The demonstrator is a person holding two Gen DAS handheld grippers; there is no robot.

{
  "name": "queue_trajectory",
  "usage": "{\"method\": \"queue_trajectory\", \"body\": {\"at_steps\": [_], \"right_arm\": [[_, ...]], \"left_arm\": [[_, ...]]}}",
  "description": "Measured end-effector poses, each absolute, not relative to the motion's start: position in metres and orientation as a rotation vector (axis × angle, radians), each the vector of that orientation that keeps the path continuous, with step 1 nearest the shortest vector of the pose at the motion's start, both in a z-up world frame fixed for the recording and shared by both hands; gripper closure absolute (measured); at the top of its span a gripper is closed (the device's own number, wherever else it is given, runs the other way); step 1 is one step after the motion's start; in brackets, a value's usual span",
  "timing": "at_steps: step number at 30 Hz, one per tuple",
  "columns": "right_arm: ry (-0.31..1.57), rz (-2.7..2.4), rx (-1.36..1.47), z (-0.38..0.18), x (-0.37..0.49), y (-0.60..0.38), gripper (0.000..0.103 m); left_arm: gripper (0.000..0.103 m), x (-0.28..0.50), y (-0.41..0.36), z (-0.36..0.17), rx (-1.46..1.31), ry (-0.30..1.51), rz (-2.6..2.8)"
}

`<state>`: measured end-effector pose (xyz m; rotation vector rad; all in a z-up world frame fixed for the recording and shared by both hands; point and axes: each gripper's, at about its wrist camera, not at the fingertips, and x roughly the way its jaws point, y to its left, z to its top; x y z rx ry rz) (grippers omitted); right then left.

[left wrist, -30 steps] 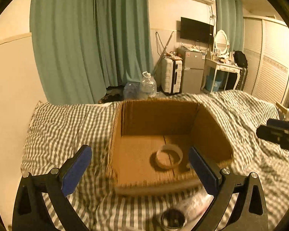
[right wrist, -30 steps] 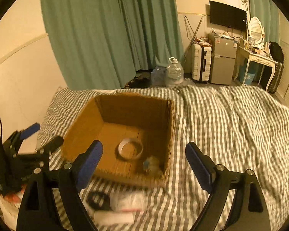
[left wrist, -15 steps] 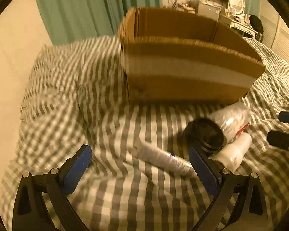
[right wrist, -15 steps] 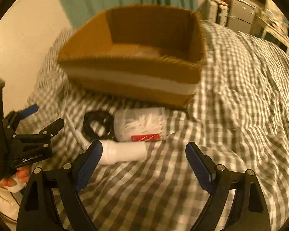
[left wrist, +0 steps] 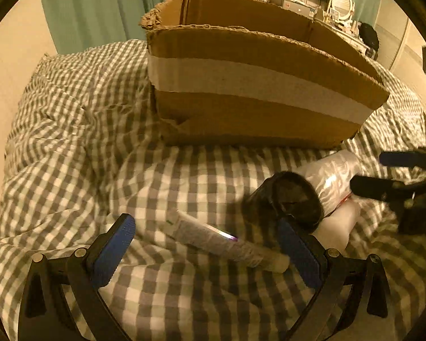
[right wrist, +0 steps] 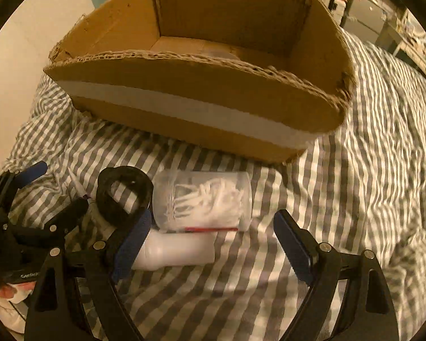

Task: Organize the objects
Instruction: 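Return both tools to the items and grasp the black ring with the left tool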

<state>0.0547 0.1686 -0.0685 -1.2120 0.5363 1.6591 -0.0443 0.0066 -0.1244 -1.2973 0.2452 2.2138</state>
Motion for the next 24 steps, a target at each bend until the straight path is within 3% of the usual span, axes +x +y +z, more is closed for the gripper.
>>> {"method": "queue_trajectory", "body": {"at_steps": [9,11,12,14,15,16,17,24], "right_arm": [[0.529,1.669,-1.16,-0.058,0.059,0.163,0.015],[0.541,1.671,-1.151,-0.057,0.062,0.163,0.015],[0.547,1.671,-1.148,-0.057,0.063,0.163,0.015],[0.554,1.671,-1.144,-0.057,0.064,0.163,0.015],[0.554,1.67,-1.146,-0.058,0.063,0.163,0.015],[0.552,1.67,-1.148,-0.06,0.062,0.163,0.015],[0.55,1.67,-1.151,-0.061,0.061,0.163,0.015],[0.586,1.687,-1.181,-0.072,0.056,0.17,0.015]], "left_arm": [[0.0,-0.061,0.049,-0.145,-1.331,0.304,2.188],[0.008,-0.06,0.055,-0.152,-1.334,0.339,2.172],[0.02,-0.059,0.056,-0.154,-1.329,0.345,2.168],[0.032,-0.057,0.056,-0.153,-1.312,0.333,2.156],[0.044,-0.056,0.055,-0.152,-1.302,0.327,2.156],[0.071,-0.055,0.054,-0.151,-1.296,0.312,2.144],[0.077,-0.054,0.053,-0.15,-1.299,0.29,2.118],[0.083,-0.045,0.029,-0.127,-1.22,0.236,2.208]]}}
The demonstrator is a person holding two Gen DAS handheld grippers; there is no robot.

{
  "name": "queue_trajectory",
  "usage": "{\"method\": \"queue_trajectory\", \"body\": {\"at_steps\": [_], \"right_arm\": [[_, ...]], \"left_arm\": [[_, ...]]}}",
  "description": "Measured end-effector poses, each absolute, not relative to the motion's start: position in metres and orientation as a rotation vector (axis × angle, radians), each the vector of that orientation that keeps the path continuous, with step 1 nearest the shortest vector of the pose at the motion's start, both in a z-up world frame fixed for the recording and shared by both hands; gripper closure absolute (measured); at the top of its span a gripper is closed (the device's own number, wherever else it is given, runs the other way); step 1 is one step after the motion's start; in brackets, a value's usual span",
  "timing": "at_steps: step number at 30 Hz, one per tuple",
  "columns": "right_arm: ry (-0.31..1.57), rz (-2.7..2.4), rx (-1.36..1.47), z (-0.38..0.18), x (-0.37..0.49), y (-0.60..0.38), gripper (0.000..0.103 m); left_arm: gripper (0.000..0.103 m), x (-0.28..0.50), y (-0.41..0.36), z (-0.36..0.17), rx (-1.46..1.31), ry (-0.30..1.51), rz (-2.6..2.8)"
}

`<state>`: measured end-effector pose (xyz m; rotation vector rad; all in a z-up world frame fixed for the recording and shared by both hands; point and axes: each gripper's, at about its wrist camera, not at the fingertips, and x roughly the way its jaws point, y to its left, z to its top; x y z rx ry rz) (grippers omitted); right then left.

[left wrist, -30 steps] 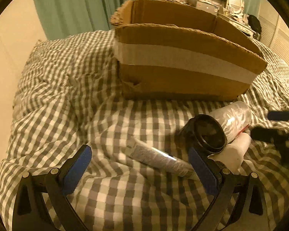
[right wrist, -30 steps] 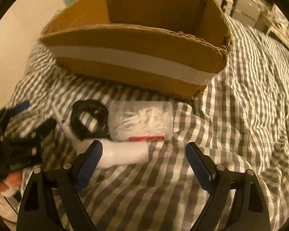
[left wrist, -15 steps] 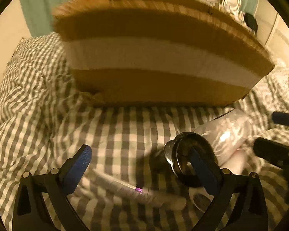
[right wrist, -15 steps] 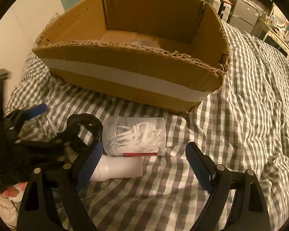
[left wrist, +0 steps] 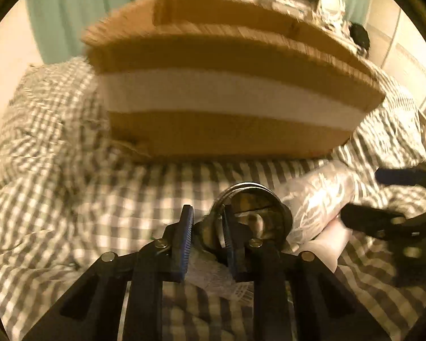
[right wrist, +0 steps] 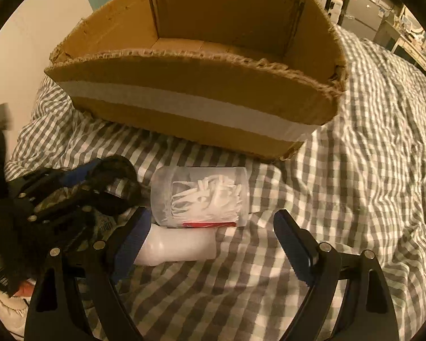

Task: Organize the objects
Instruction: 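Return both tools to the items and grasp the black ring with the left tool, then grasp the clear jar of white pieces with the right tool, then carry black ring and clear jar over the box and release both inside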

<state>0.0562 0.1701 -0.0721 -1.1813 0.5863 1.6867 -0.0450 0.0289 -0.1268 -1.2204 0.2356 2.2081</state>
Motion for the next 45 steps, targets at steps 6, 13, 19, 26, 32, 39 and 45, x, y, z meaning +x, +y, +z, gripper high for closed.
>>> {"method": "queue_trajectory", "body": {"at_steps": [6,13,19,26,32,39,45], "right_arm": [[0.622,1.707,-1.215,-0.087,0.045,0.187,0.015],[0.665,1.679,-1.254,-0.111,0.038,0.204,0.015],[0.601,1.65,-1.299,-0.124,0.028,0.205,0.015],[0.515,1.658,-1.231,-0.11,0.03,0.189,0.015],[0.366,1.684,-1.077,-0.075,0.034,0.159,0.015],[0.312,1.728,-1.027,-0.051,0.042,0.129,0.015],[0.213,1.814,-0.951,-0.003,0.042,0.102,0.016]], "left_arm": [[0.083,-0.055,0.009,-0.119,-1.229,0.158,2.241],[0.083,-0.059,0.008,-0.118,-1.216,0.162,2.248],[0.083,-0.059,0.012,-0.124,-1.235,0.188,2.258],[0.083,-0.052,0.009,-0.122,-1.247,0.2,2.28],[0.083,-0.05,0.007,-0.114,-1.286,0.218,2.269],[0.083,-0.035,0.004,-0.097,-1.279,0.236,2.257],[0.083,-0.021,0.002,-0.06,-1.201,0.23,2.245]]}}
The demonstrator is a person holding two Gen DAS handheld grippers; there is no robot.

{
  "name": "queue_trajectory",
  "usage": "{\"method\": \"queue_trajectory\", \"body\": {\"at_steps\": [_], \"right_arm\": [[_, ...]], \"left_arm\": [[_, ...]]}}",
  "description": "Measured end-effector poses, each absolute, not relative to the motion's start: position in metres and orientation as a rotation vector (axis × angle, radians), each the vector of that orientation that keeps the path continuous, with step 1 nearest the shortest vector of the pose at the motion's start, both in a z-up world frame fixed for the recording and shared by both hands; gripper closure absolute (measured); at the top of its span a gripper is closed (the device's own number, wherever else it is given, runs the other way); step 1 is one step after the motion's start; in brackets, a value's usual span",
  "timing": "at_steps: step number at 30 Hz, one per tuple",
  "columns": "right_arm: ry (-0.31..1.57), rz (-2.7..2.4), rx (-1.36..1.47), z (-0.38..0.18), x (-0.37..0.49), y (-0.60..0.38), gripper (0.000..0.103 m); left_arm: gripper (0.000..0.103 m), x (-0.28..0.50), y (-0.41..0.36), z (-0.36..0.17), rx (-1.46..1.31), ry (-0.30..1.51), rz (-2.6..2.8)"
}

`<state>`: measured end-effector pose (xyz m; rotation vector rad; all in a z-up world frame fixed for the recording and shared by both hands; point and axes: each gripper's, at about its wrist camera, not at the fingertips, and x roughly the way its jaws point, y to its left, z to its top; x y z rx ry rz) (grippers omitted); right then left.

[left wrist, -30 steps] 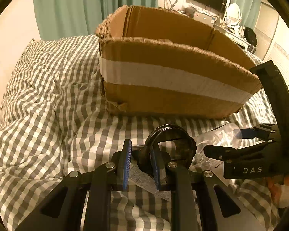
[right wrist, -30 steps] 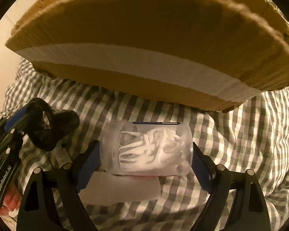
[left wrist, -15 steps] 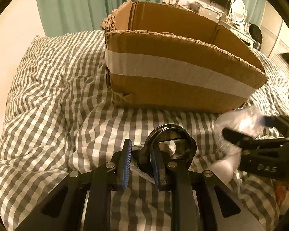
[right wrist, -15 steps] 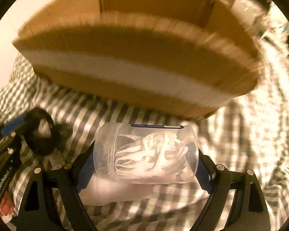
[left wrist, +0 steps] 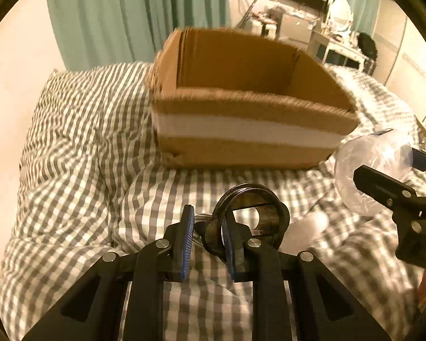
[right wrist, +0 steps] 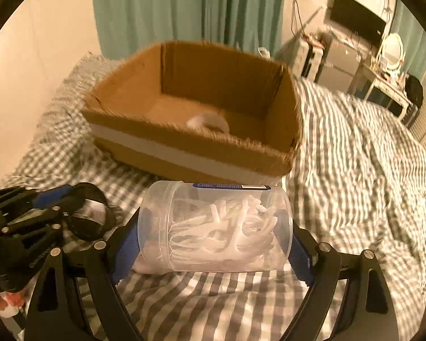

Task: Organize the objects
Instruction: 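Carry black ring and clear jar over the box and release both inside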

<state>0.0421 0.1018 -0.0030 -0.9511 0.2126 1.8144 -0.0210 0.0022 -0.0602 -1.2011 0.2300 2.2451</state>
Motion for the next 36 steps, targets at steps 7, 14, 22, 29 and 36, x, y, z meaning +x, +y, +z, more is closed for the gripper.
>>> {"method": "queue_trajectory", "body": {"at_steps": [7,14,22,29,36], "right_arm": [[0.103,1.917,-0.833,0.066,0.037,0.075,0.015],[0.02,1.975,-0.709,0.134,0.017,0.089,0.016],[0.001,2.025,-0.564,0.188,-0.008,0.137,0.016],[0.099,2.035,-0.522,0.17,-0.013,0.212,0.015],[0.199,1.973,-0.71,0.102,-0.026,0.296,0.015]], "left_arm": [[0.083,-0.026,0.0,0.015,-1.017,0.15,2.268],[0.083,-0.066,0.015,0.083,-0.857,0.103,2.317],[0.083,-0.126,0.047,0.122,-0.725,0.056,2.372],[0.083,-0.175,0.077,0.074,-0.775,-0.027,2.426],[0.083,-0.201,0.107,0.014,-0.899,0.046,2.31]]}}
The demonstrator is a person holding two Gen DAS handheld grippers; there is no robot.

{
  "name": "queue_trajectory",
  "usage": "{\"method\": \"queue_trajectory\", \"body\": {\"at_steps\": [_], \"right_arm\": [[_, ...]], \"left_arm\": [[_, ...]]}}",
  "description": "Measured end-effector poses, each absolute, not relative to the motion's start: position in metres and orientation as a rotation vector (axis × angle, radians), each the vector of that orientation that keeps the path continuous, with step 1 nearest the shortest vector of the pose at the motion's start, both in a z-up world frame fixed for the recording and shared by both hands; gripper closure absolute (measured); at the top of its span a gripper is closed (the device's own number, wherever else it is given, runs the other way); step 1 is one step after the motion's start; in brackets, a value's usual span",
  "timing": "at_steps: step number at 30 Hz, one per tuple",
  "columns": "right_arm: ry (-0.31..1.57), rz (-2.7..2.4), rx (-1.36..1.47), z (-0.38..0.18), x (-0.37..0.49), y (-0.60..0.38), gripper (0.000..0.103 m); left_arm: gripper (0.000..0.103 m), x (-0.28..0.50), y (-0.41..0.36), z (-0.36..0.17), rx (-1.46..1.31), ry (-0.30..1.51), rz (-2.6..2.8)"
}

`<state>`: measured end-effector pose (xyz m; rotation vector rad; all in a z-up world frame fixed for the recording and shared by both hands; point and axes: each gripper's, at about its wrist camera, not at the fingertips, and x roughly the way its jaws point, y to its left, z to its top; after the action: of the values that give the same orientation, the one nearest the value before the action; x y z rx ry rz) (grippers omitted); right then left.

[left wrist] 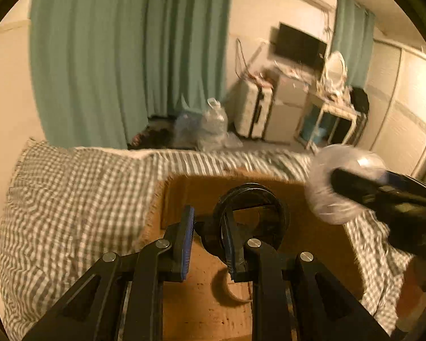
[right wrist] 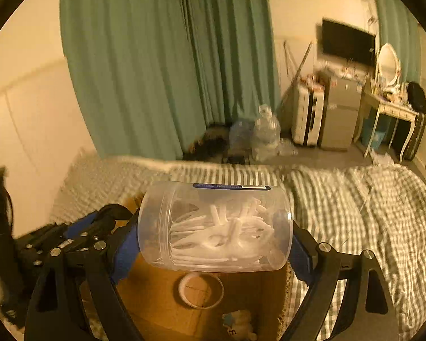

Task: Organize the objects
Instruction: 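Carry black ring and clear jar over the box and release both inside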

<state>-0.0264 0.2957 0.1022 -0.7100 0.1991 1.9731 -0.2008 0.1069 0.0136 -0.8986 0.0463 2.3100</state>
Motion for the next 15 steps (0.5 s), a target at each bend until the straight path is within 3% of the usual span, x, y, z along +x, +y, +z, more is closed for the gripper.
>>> {"method": "queue_trajectory", "body": {"at_steps": [5,15], "right_arm": [[0.228,1.94,-0.798,0.068,-0.028,0.323,0.016],[0.237,1.867,-0.96,0.024,-0.031,0.346,0.016]], "left_arm": [[0.083,-0.204,0.131,-0.012,-0.944,0.208,2.314],[0.083,-0.207,0.145,-0.039,-1.046,0.288,2.279]]}}
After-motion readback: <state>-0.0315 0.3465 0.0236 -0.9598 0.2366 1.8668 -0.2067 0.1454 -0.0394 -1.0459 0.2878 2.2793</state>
